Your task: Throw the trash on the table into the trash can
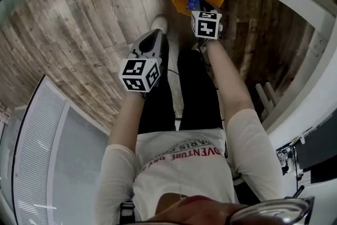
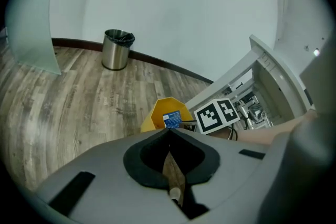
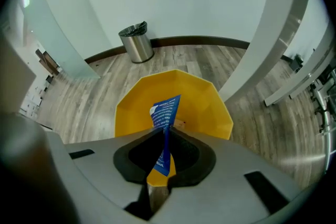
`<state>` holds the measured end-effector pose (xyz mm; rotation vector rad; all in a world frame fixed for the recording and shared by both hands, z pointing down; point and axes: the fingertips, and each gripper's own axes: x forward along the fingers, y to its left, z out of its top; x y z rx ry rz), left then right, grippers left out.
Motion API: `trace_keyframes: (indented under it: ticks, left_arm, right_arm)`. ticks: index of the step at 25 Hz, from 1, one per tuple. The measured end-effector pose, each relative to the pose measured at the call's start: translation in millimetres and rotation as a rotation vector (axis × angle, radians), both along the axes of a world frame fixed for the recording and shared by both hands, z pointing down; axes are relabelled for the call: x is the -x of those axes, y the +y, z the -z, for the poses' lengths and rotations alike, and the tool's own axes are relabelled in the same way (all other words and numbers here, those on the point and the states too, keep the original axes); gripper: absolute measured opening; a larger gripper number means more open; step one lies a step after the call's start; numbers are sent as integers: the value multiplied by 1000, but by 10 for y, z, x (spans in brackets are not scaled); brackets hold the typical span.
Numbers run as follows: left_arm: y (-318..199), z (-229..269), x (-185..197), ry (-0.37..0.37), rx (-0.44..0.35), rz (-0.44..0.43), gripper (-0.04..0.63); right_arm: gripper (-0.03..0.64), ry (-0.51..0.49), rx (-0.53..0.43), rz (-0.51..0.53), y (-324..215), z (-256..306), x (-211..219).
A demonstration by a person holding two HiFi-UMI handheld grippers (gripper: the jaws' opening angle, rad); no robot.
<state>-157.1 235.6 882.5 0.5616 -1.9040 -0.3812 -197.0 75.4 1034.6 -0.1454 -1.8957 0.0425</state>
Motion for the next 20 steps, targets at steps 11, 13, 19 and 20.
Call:
trace_keyframes:
  ticks: [11,13,19,20]
  left_arm:
    - [-42,482,186,-10,-40,55,23]
    - [-101,734,229,-23,-47,46,23]
    - [-315,1673,617,-162,-49,-4,23]
    - [-369,1866,643,-182,-51,-13,23]
  right_arm:
    - [166,-12,102,-14,48,600,4]
    - [166,-34,126,-28,72,926,18]
    - [68,-205,128,-55,24,2197,322]
    - [57,-232,133,-64,-3,2450,336]
